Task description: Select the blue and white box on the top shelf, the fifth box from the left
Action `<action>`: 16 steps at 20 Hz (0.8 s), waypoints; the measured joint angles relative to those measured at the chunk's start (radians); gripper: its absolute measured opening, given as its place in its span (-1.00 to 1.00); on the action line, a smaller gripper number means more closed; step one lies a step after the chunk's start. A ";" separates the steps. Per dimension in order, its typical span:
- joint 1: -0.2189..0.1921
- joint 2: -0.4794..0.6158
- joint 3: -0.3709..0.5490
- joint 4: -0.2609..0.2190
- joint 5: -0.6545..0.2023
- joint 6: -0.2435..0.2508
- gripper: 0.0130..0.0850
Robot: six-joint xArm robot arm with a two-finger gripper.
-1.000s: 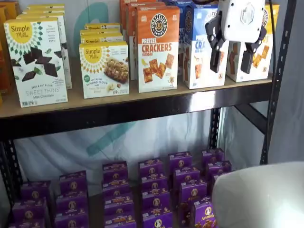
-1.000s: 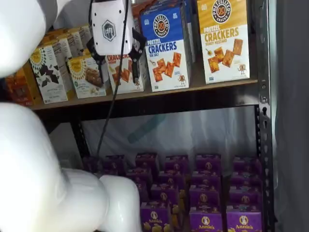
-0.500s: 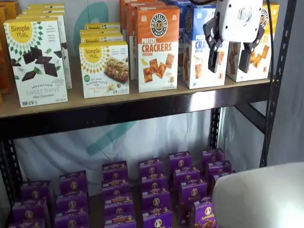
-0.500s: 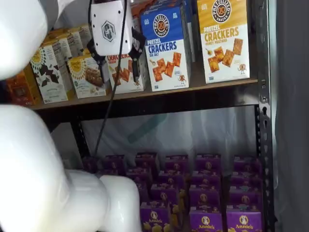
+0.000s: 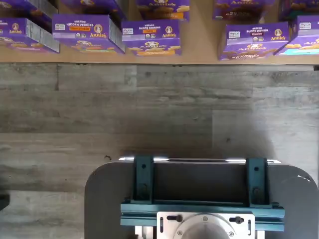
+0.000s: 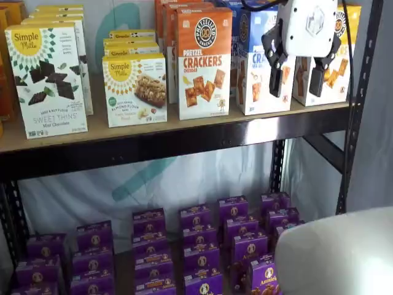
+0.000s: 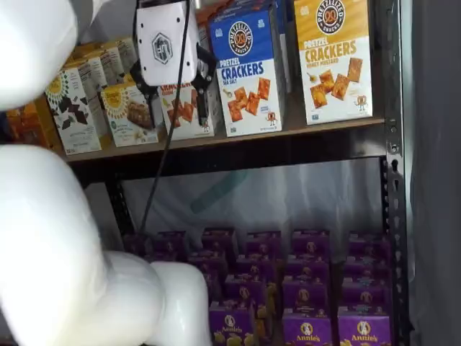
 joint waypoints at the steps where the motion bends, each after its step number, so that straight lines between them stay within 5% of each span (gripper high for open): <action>1: 0.000 -0.001 0.002 0.001 -0.001 0.000 1.00; 16: -0.014 -0.004 0.018 0.000 -0.041 -0.016 1.00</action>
